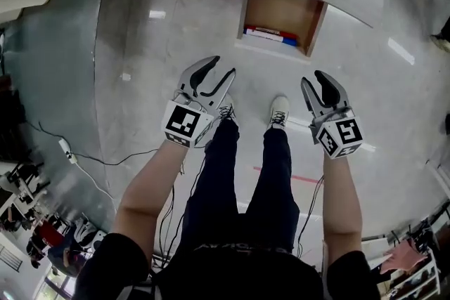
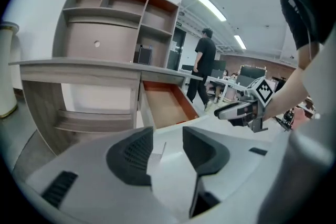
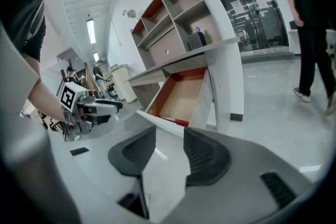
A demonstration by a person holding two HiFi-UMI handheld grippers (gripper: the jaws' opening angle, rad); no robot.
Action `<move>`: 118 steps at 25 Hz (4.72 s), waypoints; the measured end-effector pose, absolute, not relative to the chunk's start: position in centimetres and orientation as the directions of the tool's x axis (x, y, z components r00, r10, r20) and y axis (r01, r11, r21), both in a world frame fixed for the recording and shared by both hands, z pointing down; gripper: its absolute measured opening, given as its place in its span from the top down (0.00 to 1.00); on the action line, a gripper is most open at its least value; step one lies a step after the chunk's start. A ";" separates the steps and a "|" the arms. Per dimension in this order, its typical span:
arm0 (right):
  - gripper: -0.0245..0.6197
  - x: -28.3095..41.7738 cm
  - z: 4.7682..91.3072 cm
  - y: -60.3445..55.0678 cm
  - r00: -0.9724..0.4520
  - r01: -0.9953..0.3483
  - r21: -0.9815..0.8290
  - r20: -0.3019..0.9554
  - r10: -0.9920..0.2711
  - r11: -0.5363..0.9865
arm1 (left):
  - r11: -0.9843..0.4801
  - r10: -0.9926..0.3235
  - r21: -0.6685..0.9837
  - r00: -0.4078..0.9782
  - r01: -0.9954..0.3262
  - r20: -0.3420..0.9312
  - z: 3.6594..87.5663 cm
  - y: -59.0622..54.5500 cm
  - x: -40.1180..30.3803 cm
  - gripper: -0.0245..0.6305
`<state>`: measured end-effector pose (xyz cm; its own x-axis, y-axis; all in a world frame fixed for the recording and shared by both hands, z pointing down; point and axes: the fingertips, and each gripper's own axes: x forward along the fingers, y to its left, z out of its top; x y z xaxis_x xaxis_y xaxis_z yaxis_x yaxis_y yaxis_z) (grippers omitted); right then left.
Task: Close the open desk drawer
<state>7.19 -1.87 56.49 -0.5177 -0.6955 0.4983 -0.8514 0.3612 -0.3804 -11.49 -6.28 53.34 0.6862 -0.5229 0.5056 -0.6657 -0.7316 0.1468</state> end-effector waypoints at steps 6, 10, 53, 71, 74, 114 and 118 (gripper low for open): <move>0.59 8.5 61.0 -3.1 -0.444 -0.896 -0.274 0.581 -0.682 0.350 | -0.755 -0.513 0.091 0.670 -0.650 0.536 57.3 -8.1 -10.3 0.63; 0.59 8.2 62.4 -4.2 -0.444 -0.895 -0.258 0.588 -0.676 0.363 | -0.775 -0.501 0.077 0.684 -0.627 0.530 58.7 -9.4 -9.0 0.62; 0.71 8.7 56.0 -10.6 -0.335 -0.932 -0.300 0.503 -0.797 0.202 | -0.685 -0.644 0.061 0.643 -0.726 0.414 53.4 -15.8 -6.9 0.75; 0.70 10.4 55.7 -17.1 -0.248 -0.937 -0.338 0.476 -0.844 0.085 | -0.611 -0.718 0.039 0.573 -0.791 0.395 53.0 -22.7 -5.2 0.75; 0.70 11.0 55.7 -18.1 -0.205 -0.931 -0.365 0.486 -0.850 0.017 | -0.603 -0.726 0.025 0.562 -0.797 0.397 52.8 -23.7 -4.8 0.75; 0.94 0.4 38.9 -3.9 -0.668 -0.710 -0.534 0.305 -0.679 0.459 | -0.721 -0.467 0.364 0.801 -0.590 0.374 38.6 -4.0 -4.9 0.95; 0.94 0.0 33.9 -2.3 -0.683 -0.684 -0.543 0.241 -0.690 0.487 | -0.749 -0.385 0.441 0.867 -0.494 0.317 33.8 -1.5 -4.1 0.95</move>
